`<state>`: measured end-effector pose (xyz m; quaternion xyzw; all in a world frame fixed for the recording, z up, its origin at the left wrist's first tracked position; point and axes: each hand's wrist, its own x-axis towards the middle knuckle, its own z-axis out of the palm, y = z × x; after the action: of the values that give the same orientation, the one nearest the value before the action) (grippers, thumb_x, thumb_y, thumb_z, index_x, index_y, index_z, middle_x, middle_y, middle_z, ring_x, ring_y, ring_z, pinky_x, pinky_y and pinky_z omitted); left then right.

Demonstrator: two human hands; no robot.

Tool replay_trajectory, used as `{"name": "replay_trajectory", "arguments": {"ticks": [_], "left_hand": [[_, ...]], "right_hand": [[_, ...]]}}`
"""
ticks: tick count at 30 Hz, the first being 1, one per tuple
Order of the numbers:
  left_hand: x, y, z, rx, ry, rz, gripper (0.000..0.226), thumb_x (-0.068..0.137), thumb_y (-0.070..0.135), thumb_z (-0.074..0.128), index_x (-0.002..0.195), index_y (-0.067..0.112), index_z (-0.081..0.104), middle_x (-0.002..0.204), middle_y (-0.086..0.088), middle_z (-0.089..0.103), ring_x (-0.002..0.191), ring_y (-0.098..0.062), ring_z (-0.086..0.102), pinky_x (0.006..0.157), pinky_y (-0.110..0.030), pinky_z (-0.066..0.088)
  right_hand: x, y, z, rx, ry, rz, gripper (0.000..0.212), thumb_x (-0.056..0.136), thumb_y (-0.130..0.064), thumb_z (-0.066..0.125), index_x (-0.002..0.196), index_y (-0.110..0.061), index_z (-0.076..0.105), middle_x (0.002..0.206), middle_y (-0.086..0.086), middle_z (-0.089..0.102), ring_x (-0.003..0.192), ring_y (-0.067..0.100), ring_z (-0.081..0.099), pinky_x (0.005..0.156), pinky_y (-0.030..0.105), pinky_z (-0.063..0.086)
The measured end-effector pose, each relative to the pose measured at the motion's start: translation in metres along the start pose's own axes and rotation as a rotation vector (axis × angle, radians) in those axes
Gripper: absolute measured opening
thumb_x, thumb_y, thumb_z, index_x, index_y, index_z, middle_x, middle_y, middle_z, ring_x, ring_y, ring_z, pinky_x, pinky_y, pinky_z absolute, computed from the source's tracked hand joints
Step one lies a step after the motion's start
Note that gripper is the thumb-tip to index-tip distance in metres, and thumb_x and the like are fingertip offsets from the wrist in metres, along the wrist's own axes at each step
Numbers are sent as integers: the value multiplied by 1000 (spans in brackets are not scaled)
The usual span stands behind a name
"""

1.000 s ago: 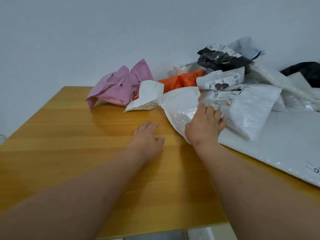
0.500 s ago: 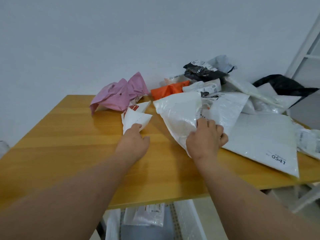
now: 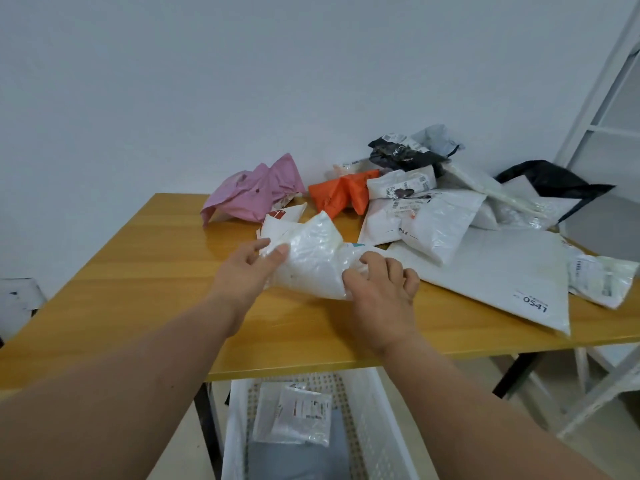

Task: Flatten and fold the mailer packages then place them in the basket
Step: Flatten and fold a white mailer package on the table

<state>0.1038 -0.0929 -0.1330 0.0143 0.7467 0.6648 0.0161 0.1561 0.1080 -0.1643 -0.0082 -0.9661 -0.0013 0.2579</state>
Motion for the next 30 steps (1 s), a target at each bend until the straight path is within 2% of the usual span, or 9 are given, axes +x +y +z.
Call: {"name": "replay_trajectory", "arguments": {"ticks": [3,7,11,14,18,21,23,24,30], "left_hand": [[-3,-8,-8,98,-54,5,41,84,36,73,123,29,64,119,0,64,108,-18,61,98,-38,49],[-6,-15,-9,290,-63,75,27,91,11,63,113,27,67,109,3,64,96,-15,60,72,-21,48],[-7,-18,-11,483,-57,120,11,92,19,65,88,29,67,103,5,62,90,-15,60,70,-24,49],[-7,-21,-16,580,-49,126,14,93,18,62,85,30,65,105,5,62,92,-14,59,75,-29,50],[-14,-17,-23,751,-91,169,26,90,8,56,99,32,56,120,5,56,91,-13,55,71,-26,50],[-32,-9,-16,921,-184,574,44,83,21,63,124,30,48,139,9,42,115,-15,48,94,-28,44],[-37,-6,-9,1036,-206,849,49,84,42,61,129,28,49,139,10,43,123,-14,44,106,-30,35],[-35,-5,-6,1107,-204,894,46,87,48,58,128,29,51,136,11,46,122,-13,45,106,-30,33],[-25,-13,-13,1173,-164,683,22,99,35,47,108,27,64,109,9,61,97,-17,57,83,-33,47]], "right_hand": [[-3,-2,-9,-7,-72,-34,40,70,-13,51,103,-34,57,145,-3,31,132,26,16,107,45,3],[-1,-7,-16,19,-35,-7,41,78,-9,44,113,-28,53,123,-8,50,124,20,30,104,40,6],[2,-14,-13,-1,159,70,43,70,-13,48,111,-24,58,117,0,51,108,28,45,93,42,19],[5,-10,-20,-21,9,53,57,73,-17,55,128,-29,48,138,-2,38,124,25,33,102,43,15],[-1,-8,-20,19,-170,37,62,80,-24,52,139,-30,35,140,-6,38,128,22,34,108,40,20],[-5,-11,-14,50,-214,47,61,85,-24,50,142,-28,29,142,-4,39,130,23,36,108,40,29],[-5,-13,-14,69,-216,30,56,86,-23,50,139,-26,30,138,-2,42,125,24,41,103,40,36],[-5,-14,-14,75,-221,19,53,87,-23,51,136,-26,32,136,-2,44,121,24,42,100,39,38],[-8,-4,-19,65,-300,-32,45,89,-12,54,130,-24,41,136,0,44,115,23,47,90,34,44]]}}
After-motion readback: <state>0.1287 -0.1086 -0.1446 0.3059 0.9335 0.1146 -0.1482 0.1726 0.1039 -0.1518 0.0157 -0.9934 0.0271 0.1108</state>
